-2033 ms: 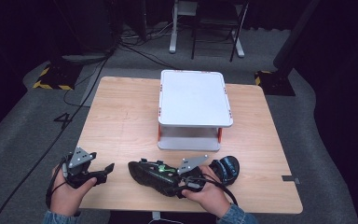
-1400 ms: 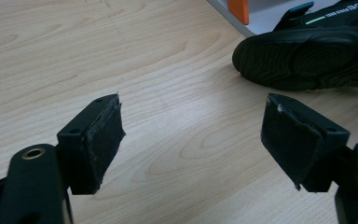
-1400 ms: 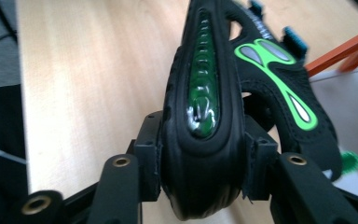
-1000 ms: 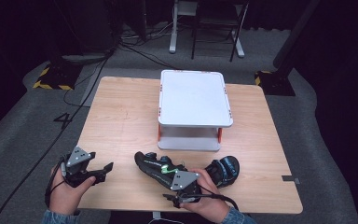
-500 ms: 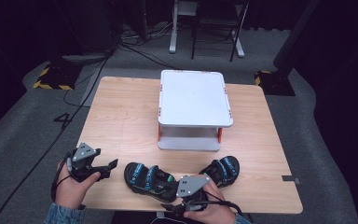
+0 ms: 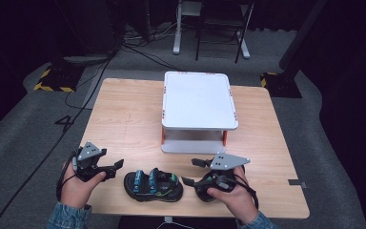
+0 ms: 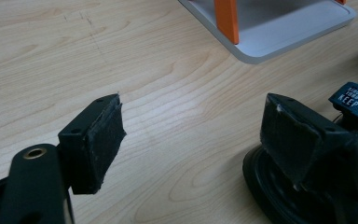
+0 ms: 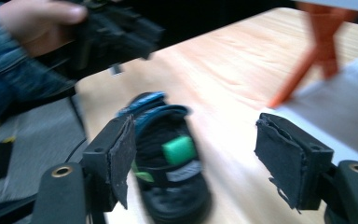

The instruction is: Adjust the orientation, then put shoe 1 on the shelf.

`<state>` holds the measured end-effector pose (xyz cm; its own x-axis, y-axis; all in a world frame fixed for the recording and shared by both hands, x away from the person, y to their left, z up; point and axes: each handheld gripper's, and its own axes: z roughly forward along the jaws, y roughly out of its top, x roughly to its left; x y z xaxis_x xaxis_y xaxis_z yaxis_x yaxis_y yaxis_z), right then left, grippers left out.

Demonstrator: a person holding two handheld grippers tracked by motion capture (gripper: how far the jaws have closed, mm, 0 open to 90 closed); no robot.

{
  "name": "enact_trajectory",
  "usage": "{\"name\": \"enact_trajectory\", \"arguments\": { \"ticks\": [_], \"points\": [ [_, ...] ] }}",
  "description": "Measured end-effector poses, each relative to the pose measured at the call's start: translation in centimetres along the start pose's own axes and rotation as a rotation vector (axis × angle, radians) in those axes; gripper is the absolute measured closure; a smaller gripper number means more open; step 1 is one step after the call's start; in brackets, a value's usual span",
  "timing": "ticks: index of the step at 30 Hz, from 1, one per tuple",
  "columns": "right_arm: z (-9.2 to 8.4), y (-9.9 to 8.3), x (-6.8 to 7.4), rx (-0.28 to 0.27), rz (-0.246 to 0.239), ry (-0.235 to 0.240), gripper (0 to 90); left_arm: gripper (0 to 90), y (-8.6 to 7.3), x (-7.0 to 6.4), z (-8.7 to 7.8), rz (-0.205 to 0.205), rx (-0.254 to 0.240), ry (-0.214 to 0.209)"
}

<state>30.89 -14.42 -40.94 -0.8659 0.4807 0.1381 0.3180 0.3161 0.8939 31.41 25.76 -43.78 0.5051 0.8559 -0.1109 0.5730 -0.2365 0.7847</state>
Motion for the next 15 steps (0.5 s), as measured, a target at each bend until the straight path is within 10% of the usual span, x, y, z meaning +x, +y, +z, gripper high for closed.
{"name": "enact_trajectory", "arguments": {
  "ticks": [9,15],
  "points": [
    [0.3,-1.0,-3.1,0.06,0.112,-0.102,21.6,22.1,-0.5,0.3,-0.6,-0.015,0.006,0.014],
    [2.1,-0.8,-2.3,0.128,0.12,-0.041,18.3,22.1,-1.2,0.7,-1.2,-0.036,0.012,0.031]
  ]
}}
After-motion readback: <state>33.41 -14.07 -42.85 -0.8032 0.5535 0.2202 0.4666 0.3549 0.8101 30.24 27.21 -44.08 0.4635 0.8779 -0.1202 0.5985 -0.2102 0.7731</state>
